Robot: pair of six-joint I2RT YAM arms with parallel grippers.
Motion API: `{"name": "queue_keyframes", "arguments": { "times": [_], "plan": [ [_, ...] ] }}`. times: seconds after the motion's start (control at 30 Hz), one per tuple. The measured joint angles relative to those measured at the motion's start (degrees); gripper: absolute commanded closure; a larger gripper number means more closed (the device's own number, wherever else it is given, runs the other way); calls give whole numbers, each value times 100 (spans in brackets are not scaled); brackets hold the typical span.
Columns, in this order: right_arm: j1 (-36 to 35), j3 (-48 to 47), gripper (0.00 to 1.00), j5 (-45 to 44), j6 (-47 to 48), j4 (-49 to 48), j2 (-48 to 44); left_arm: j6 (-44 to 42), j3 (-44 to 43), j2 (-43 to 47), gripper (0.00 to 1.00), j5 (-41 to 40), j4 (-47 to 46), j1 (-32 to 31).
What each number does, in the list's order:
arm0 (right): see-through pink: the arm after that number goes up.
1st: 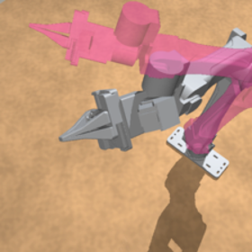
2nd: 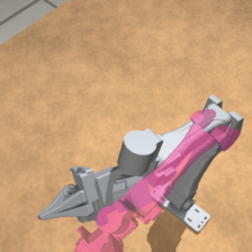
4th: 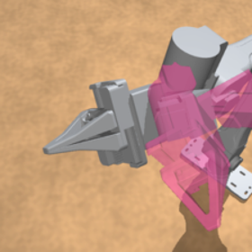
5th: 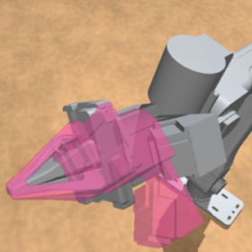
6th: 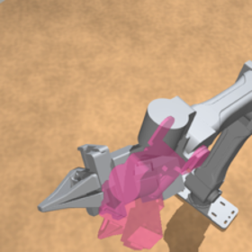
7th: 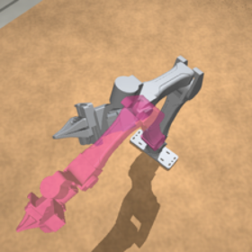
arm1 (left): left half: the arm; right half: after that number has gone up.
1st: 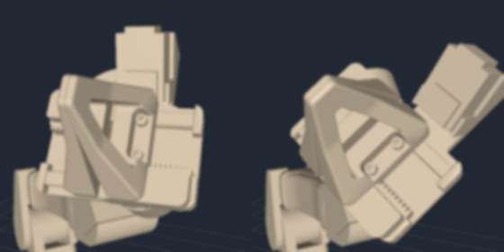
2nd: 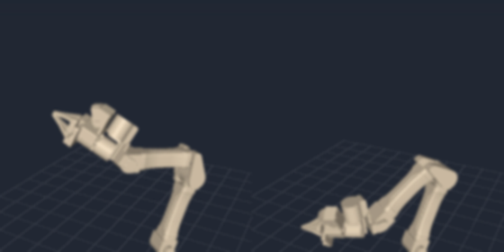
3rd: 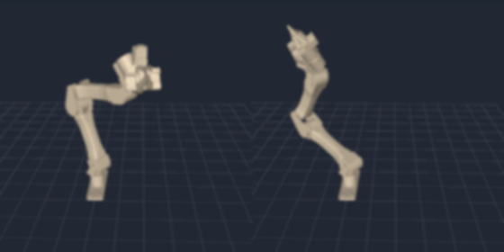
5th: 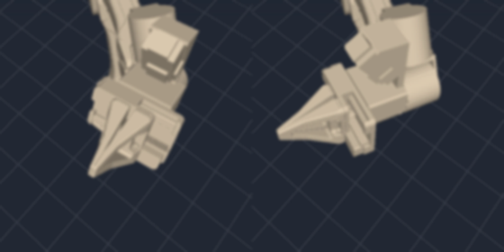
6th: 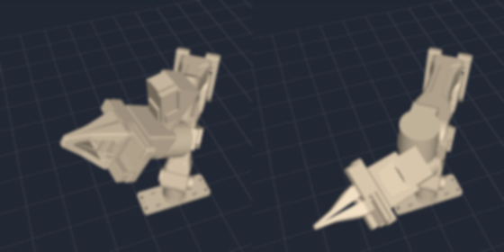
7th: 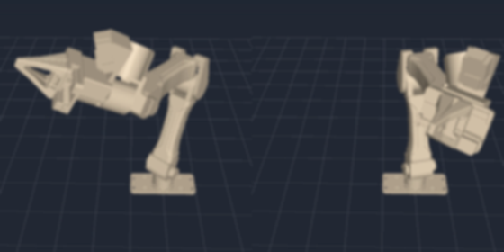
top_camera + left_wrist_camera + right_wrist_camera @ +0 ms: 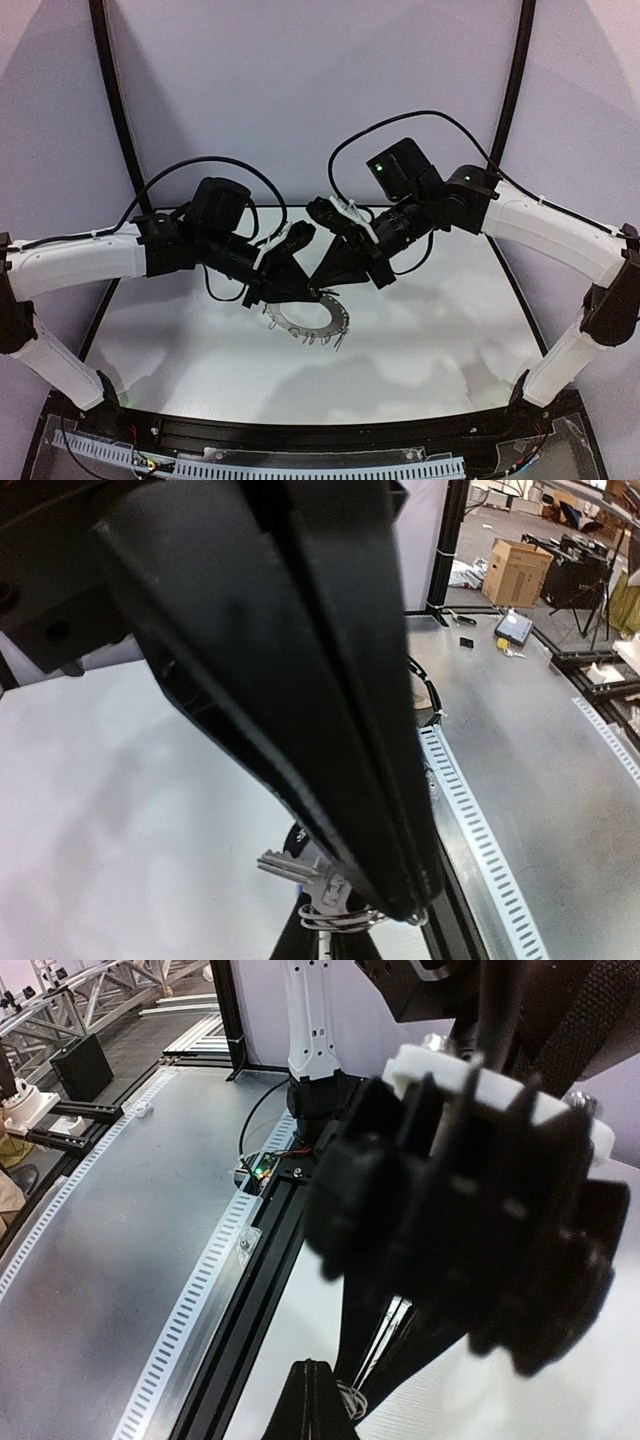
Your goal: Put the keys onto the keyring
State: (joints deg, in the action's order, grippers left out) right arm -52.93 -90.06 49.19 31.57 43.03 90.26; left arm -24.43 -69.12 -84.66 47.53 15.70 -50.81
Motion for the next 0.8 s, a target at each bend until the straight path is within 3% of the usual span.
{"name": "queue_keyframes", "arguments": {
  "times": [0.4, 0.8],
  "plan": [
    [-24, 1051, 100, -662, -341, -881, -774, 164, 538, 468, 99, -455, -225, -37],
    [-70, 1436, 100, -1060, -907, -1784, -992, 221, 730, 826, 99, -634, -341, -35]
  ]
}}
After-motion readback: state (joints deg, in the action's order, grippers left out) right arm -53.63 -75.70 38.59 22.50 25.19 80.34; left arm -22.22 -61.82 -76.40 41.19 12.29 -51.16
